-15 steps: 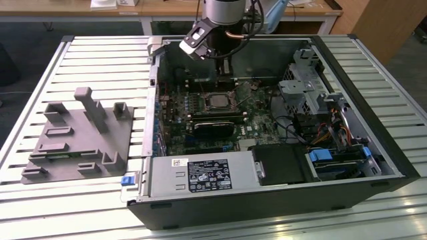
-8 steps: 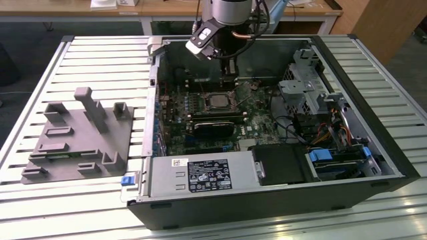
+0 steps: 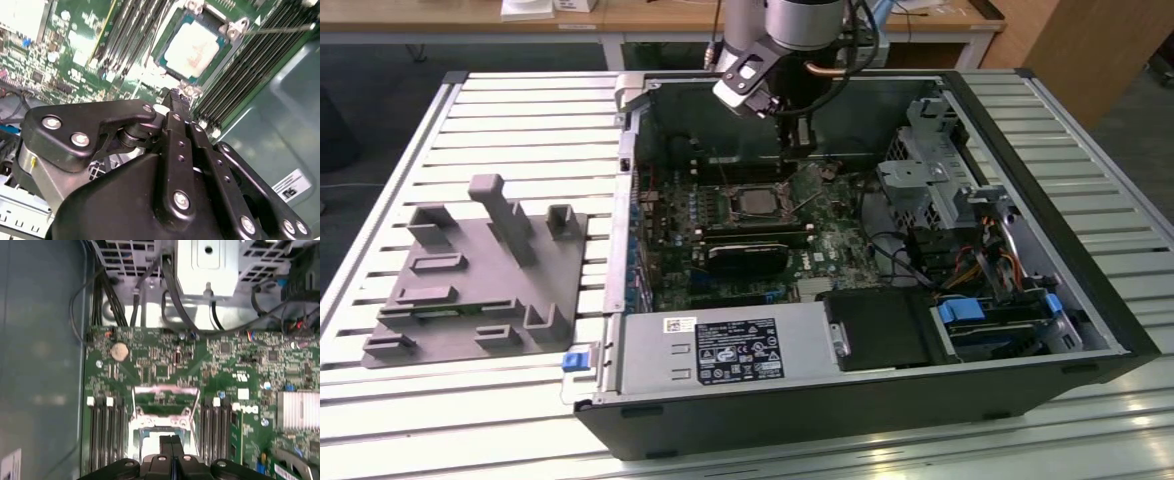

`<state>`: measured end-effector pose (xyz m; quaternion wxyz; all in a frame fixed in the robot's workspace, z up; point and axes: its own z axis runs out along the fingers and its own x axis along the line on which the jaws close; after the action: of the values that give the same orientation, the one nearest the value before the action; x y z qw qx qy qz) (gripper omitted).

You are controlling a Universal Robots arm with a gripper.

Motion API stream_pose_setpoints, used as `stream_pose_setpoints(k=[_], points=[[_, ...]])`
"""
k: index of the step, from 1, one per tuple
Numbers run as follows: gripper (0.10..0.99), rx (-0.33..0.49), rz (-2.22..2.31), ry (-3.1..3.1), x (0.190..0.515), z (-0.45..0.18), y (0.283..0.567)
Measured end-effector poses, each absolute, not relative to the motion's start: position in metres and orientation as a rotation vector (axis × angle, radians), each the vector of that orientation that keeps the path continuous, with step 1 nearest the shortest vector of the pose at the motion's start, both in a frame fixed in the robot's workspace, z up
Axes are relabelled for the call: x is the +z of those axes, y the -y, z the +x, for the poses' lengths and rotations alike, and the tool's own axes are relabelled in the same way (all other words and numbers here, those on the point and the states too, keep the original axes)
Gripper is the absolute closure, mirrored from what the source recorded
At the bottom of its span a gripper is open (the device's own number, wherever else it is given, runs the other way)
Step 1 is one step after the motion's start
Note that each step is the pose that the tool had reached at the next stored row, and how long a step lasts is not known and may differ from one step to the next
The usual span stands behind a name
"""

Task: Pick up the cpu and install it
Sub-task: 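Close the cpu cover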

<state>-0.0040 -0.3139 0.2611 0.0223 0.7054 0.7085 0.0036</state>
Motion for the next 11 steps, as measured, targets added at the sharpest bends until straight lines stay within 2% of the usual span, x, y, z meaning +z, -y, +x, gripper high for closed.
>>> stream_pose_setpoints(k=[11], points=[[0.980, 0.006, 2.186, -2.196, 0.258, 0.014, 0.308]])
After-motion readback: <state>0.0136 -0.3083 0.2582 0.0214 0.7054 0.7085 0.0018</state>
